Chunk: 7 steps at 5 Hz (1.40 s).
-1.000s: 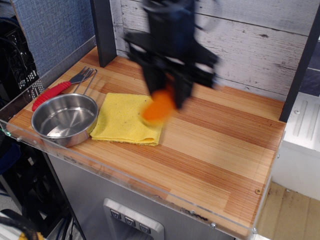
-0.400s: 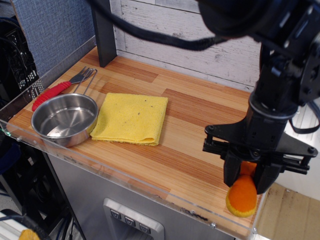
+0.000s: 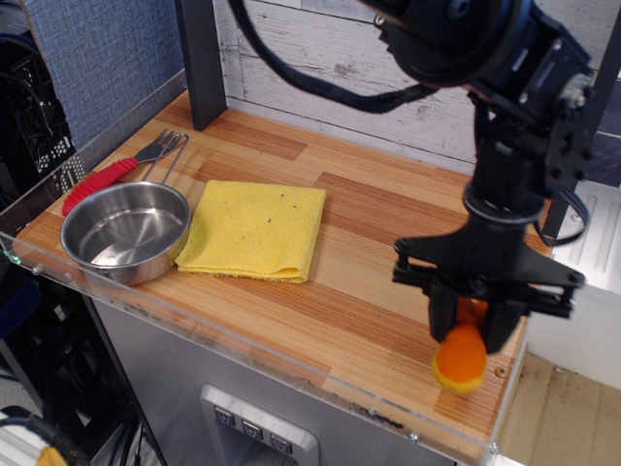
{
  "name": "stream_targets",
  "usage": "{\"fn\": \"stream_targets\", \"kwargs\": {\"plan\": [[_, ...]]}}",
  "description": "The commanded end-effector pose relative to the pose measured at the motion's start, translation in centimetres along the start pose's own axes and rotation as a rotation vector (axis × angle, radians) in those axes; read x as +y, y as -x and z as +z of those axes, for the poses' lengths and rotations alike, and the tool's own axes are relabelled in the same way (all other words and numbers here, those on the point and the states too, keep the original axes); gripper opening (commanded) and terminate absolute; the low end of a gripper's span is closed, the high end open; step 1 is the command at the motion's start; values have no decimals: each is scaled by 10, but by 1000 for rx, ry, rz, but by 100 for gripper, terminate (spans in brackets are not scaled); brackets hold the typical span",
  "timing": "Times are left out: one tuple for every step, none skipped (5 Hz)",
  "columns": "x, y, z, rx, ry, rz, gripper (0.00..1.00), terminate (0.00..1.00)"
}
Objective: Put the fish in the front right table corner
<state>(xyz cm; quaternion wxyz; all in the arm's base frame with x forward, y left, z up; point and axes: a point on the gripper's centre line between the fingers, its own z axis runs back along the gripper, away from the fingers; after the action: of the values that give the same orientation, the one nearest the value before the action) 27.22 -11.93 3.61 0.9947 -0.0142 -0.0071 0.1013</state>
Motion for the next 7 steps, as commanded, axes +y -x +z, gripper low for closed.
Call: {"fn": "stream_targets", "kwargs": {"plan": [[6, -20, -8, 3, 3, -29, 0, 0], [2, -14, -4, 6, -5, -78, 100, 0], [5, -8, 25, -49, 35, -86, 100, 0], [29, 4, 76, -124, 102, -69, 100, 0], [46, 7, 125, -167, 137, -57, 100, 0], [60, 1, 153, -173, 133, -82, 100, 0], [65, -10, 158, -156, 138, -129, 100, 0]]}}
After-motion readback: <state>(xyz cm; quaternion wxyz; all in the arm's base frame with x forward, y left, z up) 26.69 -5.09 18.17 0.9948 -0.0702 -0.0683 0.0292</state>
